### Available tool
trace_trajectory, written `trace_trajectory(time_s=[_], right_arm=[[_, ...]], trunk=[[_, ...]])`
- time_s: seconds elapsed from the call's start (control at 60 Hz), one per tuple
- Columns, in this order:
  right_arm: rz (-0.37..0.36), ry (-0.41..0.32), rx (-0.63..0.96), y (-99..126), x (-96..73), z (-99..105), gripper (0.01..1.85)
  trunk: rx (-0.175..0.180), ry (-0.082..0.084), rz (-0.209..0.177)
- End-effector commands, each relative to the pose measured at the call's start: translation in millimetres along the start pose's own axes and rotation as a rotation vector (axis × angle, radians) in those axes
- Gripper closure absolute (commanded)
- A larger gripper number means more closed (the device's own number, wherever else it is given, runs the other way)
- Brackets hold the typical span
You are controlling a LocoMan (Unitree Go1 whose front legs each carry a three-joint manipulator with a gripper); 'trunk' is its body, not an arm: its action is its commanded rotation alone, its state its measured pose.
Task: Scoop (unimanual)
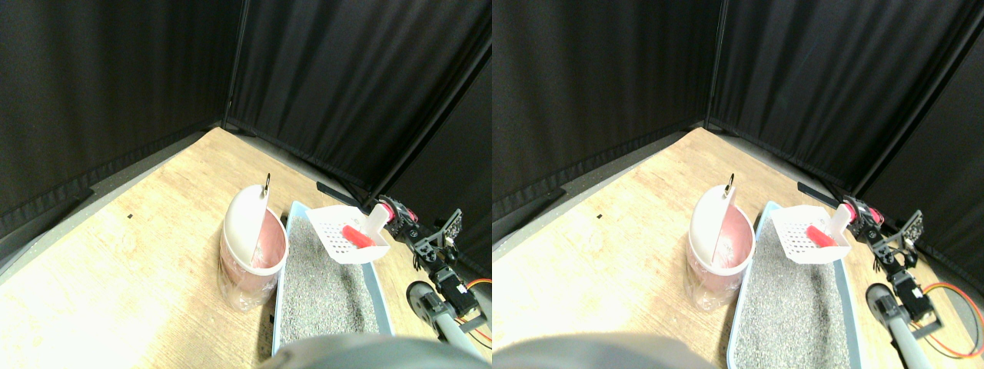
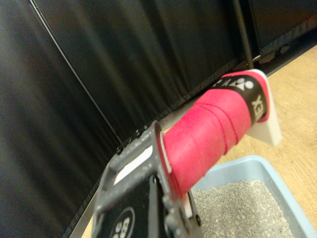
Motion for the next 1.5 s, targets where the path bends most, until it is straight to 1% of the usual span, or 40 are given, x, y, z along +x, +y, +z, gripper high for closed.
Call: trace_trajectory(time_s=[0.017, 0.033, 0.167, 0.3, 0.417, 0.75, 0.817, 0.85, 0.883, 0.9, 1.033, 1.15, 1.183, 1.233, 1.267, 1.433, 1.5], right_arm=[[0.017, -0.038, -0.013, 7, 3.5, 6, 1.81], [0.029, -0.03, -0.041, 10, 5.0, 6, 1.81], [0.042, -0.017, -0.08, 15, 8.7, 5, 1.81], [0.022, -0.006, -0.121, 19, 11.8, 3, 1.81], [0.026, -0.014, -0.14, 22, 13.6, 1, 1.81], [0.034, -0.016, -0.177, 33, 11.6, -1, 1.81], [0.036, -0.01, -0.184, 37, 12.2, -3, 1.81], [0.035, 0.009, -0.212, 40, 12.4, -4, 1.81], [0.038, 0.011, -0.217, 41, 12.5, -4, 1.81], [0.052, 0.011, -0.227, 43, 13.0, -5, 1.81], [0.052, 0.023, -0.253, 48, 12.5, -6, 1.81], [0.037, 0.047, -0.28, 53, 11.4, -5, 1.81], [0.014, 0.057, -0.291, 55, 12.6, -5, 1.81], [0.004, 0.065, -0.295, 57, 12.6, -5, 1.81], [0.007, 0.063, -0.294, 57, 13.8, -5, 1.81], [0.008, 0.054, -0.293, 59, 15.5, -4, 1.81], [0.003, 0.053, -0.297, 60, 16.5, -3, 1.81]], trunk=[[0.001, -0.013, 0.017], [-0.001, -0.016, 0.02], [-0.006, -0.016, 0.027], [-0.013, -0.018, 0.036], [-0.015, -0.018, 0.041], [-0.016, -0.02, 0.045], [-0.015, -0.021, 0.046], [-0.015, -0.021, 0.046], [-0.016, -0.02, 0.048], [-0.016, -0.02, 0.048], [-0.019, -0.021, 0.049], [-0.021, -0.024, 0.049], [-0.023, -0.027, 0.05], [-0.023, -0.026, 0.05], [-0.025, -0.029, 0.051], [-0.026, -0.027, 0.052], [-0.026, -0.03, 0.053]])
